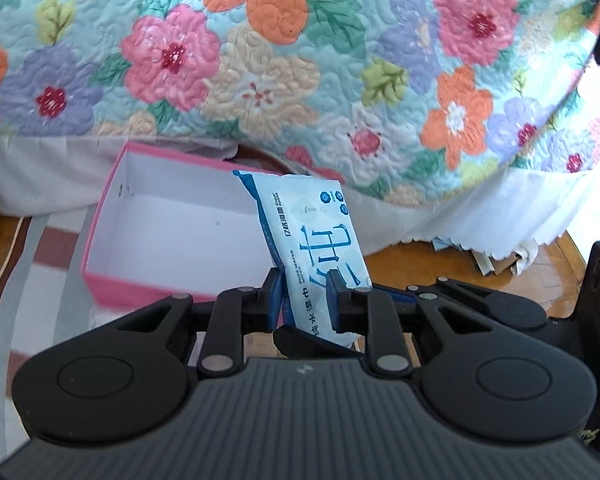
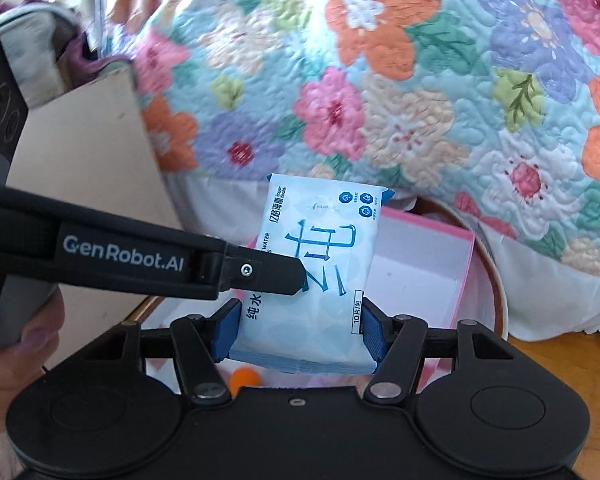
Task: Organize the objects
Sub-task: 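Lift the wipes pack with both grippers and lower it into the pink box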
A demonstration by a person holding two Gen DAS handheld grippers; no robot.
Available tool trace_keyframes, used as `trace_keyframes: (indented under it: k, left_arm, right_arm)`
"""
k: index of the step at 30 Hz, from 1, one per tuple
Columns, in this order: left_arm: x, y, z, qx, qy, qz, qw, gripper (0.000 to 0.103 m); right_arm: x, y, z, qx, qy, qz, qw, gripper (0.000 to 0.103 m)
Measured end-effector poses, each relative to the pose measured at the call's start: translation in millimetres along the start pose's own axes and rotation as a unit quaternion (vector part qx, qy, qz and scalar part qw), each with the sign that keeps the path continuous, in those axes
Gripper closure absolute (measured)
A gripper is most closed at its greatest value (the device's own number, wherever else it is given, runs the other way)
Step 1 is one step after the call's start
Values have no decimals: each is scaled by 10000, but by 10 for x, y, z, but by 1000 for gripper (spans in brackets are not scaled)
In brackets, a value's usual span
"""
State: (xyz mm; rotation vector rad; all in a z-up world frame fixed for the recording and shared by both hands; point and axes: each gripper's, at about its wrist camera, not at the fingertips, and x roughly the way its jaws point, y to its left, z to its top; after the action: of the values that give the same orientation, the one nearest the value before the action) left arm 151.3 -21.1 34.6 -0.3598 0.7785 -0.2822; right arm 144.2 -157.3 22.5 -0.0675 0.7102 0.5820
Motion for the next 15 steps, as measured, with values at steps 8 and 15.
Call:
trace_keyframes:
  k: [8, 15]
  left_arm:
    - [934, 363, 414, -289, 402, 0, 9988, 82]
    - [1876, 767, 596, -673, 967, -133, 9929, 82]
  right_arm:
    - [772, -478, 151, 819, 168, -119, 9964, 36]
    - [1557, -803, 144, 1161, 594, -516, 9901, 36]
